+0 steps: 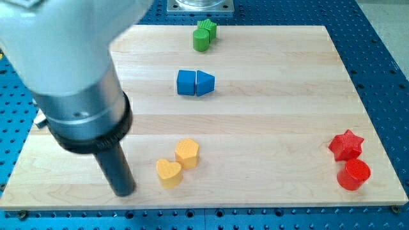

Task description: Move the heart vertical above the red circle

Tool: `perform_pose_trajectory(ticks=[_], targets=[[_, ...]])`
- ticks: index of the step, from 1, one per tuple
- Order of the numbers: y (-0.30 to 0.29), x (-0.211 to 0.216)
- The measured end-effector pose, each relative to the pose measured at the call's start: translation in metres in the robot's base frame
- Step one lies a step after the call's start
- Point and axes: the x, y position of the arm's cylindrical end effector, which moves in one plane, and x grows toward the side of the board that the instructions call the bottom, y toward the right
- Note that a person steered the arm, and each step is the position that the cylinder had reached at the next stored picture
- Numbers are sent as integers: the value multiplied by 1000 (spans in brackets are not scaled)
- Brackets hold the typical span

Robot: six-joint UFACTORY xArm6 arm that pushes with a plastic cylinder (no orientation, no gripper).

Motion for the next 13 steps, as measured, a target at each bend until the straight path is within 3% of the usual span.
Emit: perform_pose_trajectory(ticks=[1,3,5,6,7,9,10,11,13], targets=[[48,-9],[156,-71],[209,-53],[169,-38],[190,-18],[243,-69],[240,-54],[287,-47],[308,-37]])
